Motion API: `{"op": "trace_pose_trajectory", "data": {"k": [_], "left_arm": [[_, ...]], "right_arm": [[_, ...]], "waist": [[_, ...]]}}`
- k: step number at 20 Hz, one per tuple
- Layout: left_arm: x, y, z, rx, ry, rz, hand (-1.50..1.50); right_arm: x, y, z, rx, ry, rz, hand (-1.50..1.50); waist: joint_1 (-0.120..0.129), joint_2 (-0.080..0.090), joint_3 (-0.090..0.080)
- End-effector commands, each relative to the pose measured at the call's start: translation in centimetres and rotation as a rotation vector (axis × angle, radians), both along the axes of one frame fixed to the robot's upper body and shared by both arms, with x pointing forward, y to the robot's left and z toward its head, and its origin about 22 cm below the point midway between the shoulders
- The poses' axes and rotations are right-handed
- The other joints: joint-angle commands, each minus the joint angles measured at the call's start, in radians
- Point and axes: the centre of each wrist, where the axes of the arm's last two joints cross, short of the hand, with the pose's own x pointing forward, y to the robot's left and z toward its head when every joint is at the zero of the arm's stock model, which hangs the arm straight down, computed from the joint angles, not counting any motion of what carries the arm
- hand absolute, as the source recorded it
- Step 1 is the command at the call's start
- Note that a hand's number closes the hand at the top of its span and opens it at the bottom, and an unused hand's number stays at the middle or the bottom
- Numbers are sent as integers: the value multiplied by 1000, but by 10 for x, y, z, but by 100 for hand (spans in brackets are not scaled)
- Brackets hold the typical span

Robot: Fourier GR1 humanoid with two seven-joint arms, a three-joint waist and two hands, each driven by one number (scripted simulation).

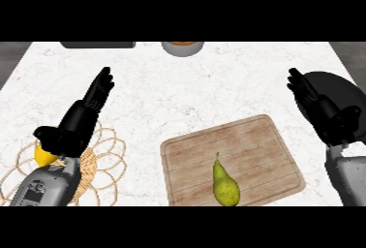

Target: Pick the pear from the cutting board and place it in the pan

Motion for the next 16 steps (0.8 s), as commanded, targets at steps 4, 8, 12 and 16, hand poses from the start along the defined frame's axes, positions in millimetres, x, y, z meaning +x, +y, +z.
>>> {"op": "trace_pose_trajectory", "data": {"k": [4, 8, 12, 16], "left_arm": [[-13, -23, -34, -147, 185, -55, 0], [-19, -27, -56, -202, 348, -104, 0], [-25, -18, -70, -260, 369, -62, 0], [-25, -5, -69, -258, 376, -45, 0]], "right_arm": [[13, 101, 28, -198, -10, 488, 150], [14, 135, 74, -651, -318, 591, 150], [11, 183, 19, -392, -366, 637, -150], [5, 195, 40, -539, -341, 821, -150]], "waist": [[94, 34, 11], [116, 28, 6], [53, 31, 17], [41, 26, 16]]}}
